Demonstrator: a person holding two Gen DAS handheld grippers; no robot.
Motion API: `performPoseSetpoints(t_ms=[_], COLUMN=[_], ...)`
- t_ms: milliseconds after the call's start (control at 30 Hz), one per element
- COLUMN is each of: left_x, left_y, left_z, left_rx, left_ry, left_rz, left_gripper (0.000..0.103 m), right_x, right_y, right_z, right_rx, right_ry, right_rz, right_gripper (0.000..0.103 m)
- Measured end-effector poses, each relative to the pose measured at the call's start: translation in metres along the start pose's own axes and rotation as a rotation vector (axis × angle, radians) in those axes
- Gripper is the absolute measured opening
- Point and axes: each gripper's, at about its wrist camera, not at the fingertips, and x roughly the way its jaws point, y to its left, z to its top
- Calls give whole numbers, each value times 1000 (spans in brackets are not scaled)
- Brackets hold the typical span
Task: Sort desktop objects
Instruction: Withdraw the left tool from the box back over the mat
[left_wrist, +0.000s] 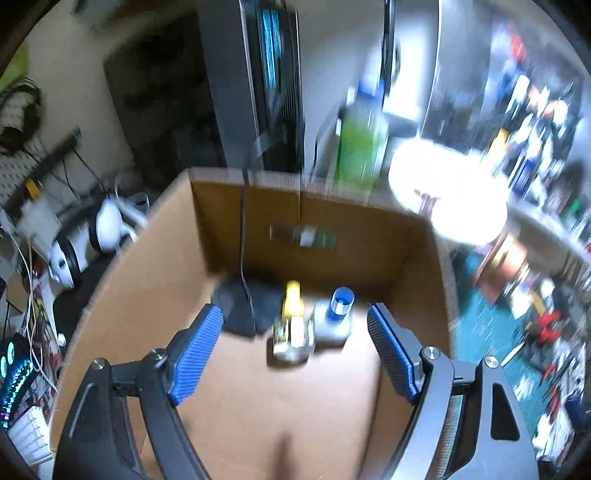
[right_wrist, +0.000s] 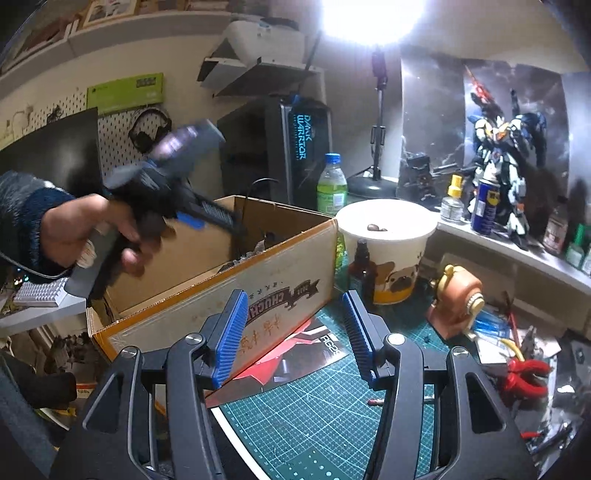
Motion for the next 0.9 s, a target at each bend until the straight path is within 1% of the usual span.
performPoseSetpoints(t_ms=[33,100,200,233,300,367,433,533,633,700,800,900], left_x=[-15,4,-28,-41,-63,-87,-100,-102,-90,-82,-64,-45], left_y=[2,22,26,23,11,-5,-19,-41,-62,-76,-99,-113], left_z=[3,18,-5,-14,-37,-70,-97,-128,-149,-159,-173,-187], left_rx=[-5,-16,-14,2,48,90,96,94,117,147,227,274], left_ry=[-58,-132,-264,-316,-412,-525,-578,-611,-599,-590,-570,-555], left_rz=[-7,-50,-138,-164,-194,-220,-256,-301,-330,-328,-318,-311], left_gripper=[82,83,83,83,83,84,89,90,90,90,90,90], right_x=[-3,-8,-18,-22,-28,-35,-42,-55,-69,-78,-92,-105], right_y=[0,0,-2,-3,-6,-9,-11,-15,-22,-28,-37,-47], right_z=[0,-1,-2,-3,-6,-10,-15,-26,-40,-52,-72,-93], right_rx=[0,5,19,24,37,55,71,102,148,174,219,282], right_ry=[-2,-5,-12,-15,-17,-14,-13,-12,-11,0,17,34], right_rz=[-11,-22,-42,-51,-70,-86,-103,-135,-170,-200,-245,-280], right_gripper=[50,50,51,51,51,51,52,52,52,53,53,53])
